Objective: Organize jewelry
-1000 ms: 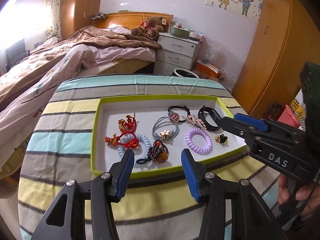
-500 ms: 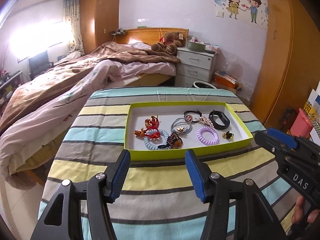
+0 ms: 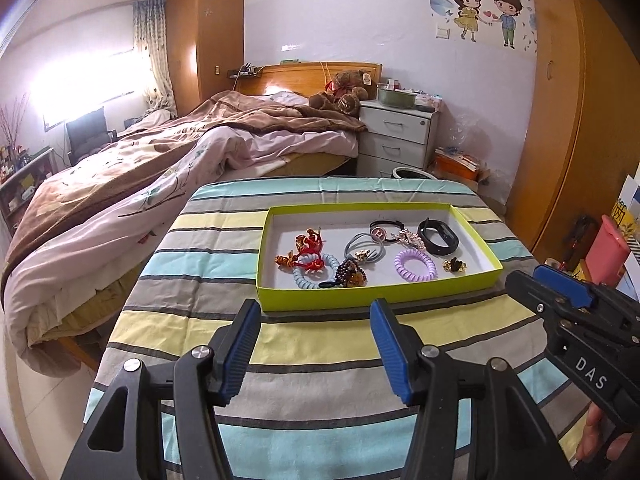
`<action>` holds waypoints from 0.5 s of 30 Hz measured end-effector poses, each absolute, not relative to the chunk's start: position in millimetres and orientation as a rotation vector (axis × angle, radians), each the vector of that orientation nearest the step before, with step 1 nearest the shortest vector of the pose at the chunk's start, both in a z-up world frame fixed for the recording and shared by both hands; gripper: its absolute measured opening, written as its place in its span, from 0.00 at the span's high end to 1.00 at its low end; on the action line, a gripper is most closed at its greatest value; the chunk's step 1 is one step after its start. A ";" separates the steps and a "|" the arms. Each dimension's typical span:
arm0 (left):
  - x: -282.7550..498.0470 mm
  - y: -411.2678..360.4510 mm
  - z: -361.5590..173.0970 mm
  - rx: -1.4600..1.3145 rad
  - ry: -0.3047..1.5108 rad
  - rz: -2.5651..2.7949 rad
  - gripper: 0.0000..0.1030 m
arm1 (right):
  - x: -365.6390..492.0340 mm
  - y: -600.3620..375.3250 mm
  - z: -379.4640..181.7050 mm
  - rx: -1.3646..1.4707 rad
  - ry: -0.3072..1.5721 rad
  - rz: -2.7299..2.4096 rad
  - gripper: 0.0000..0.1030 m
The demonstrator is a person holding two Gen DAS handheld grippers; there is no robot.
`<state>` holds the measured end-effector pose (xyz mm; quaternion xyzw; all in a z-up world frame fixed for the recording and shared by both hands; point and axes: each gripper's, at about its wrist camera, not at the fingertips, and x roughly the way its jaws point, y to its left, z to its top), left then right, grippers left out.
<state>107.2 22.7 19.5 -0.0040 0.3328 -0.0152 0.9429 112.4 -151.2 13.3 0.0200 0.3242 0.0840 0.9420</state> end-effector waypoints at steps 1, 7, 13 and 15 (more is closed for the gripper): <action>106.9 22.5 19.8 -0.009 0.676 -0.029 0.45 | 112.3 -151.2 13.3 0.040 0.661 0.170 0.62; 105.8 24.0 18.9 -0.012 0.681 -0.027 0.45 | 111.0 -150.0 13.2 0.041 0.664 0.164 0.62; 107.0 23.1 19.5 -0.012 0.688 -0.031 0.45 | 112.3 -150.9 11.5 0.052 0.673 0.168 0.62; 108.2 22.1 18.5 -0.010 0.693 -0.028 0.45 | 111.8 -150.9 11.1 0.050 0.672 0.164 0.62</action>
